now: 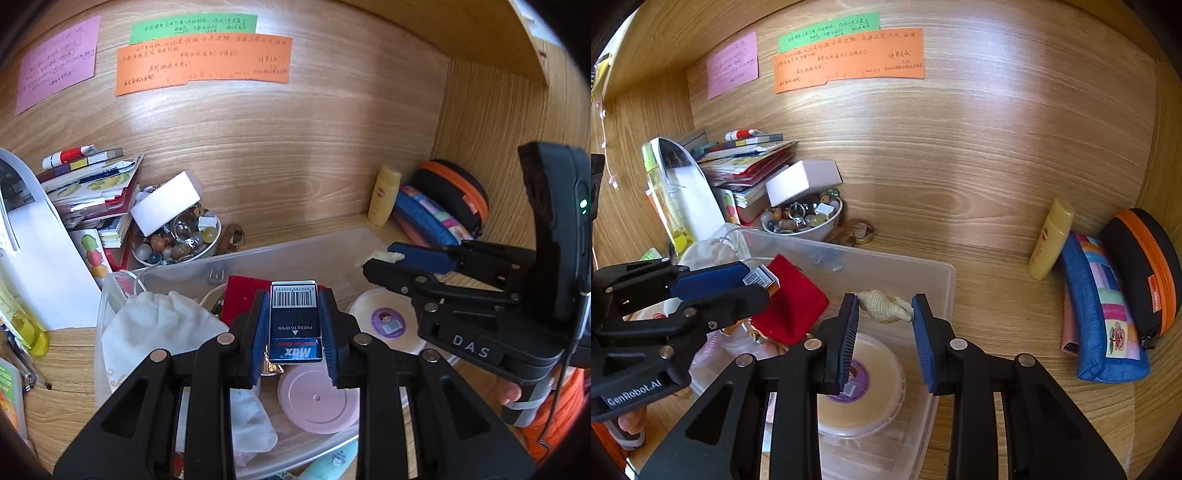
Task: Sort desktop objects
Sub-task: 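Carry the blue Max box and beige shell over the clear box with both grippers, then open both grippers to drop the Max box and shell into the clear box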
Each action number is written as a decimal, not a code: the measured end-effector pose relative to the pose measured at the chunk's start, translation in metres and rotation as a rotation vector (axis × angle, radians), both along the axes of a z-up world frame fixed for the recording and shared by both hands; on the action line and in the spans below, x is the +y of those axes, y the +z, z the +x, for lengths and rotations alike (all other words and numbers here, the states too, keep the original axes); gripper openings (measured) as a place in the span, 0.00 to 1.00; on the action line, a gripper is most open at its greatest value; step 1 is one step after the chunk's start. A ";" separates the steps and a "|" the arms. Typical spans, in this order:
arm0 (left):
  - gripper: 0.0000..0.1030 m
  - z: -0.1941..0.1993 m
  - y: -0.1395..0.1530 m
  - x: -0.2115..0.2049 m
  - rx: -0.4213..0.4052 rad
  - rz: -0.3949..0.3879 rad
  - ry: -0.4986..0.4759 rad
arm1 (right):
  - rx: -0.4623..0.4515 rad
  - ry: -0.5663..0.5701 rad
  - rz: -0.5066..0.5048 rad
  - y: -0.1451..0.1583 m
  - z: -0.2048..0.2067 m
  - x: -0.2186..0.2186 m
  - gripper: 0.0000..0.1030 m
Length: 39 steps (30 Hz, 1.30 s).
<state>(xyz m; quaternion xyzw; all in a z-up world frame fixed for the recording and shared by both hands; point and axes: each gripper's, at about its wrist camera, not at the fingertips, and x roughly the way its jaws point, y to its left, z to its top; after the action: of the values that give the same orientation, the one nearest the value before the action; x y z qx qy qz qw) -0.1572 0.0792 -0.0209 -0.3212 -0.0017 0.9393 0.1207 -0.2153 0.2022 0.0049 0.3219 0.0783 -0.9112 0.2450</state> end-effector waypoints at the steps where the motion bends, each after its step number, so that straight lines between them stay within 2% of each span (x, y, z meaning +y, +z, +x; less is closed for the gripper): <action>1: 0.26 -0.001 -0.002 0.001 -0.002 -0.007 0.003 | 0.000 0.000 0.003 -0.001 0.000 0.000 0.26; 6: 0.26 -0.001 -0.008 0.001 -0.002 -0.029 0.030 | 0.020 0.008 0.029 -0.005 0.002 -0.007 0.26; 11: 0.26 0.003 -0.009 0.002 0.023 -0.050 0.045 | 0.080 0.019 0.057 -0.004 0.011 -0.013 0.26; 17: 0.26 0.006 -0.011 0.004 0.031 -0.072 0.049 | 0.079 0.042 0.072 -0.008 0.013 -0.018 0.26; 21: 0.33 0.006 -0.011 0.003 0.027 -0.060 0.053 | 0.083 0.052 0.088 -0.009 0.015 -0.020 0.29; 26: 0.37 0.011 -0.008 0.000 0.041 -0.051 0.062 | 0.099 0.040 0.083 -0.008 0.016 -0.017 0.41; 32: 0.54 0.021 0.003 -0.008 0.097 -0.014 0.084 | 0.127 0.016 0.051 -0.001 0.018 -0.010 0.58; 39: 0.71 0.032 0.015 -0.011 0.162 -0.008 0.101 | 0.165 0.022 0.047 0.005 0.025 -0.009 0.68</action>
<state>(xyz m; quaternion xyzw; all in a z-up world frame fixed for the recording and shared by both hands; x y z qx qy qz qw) -0.1247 0.0678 -0.0059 -0.2443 -0.0042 0.9671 0.0715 -0.1908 0.1935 0.0099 0.2502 0.1230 -0.9298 0.2402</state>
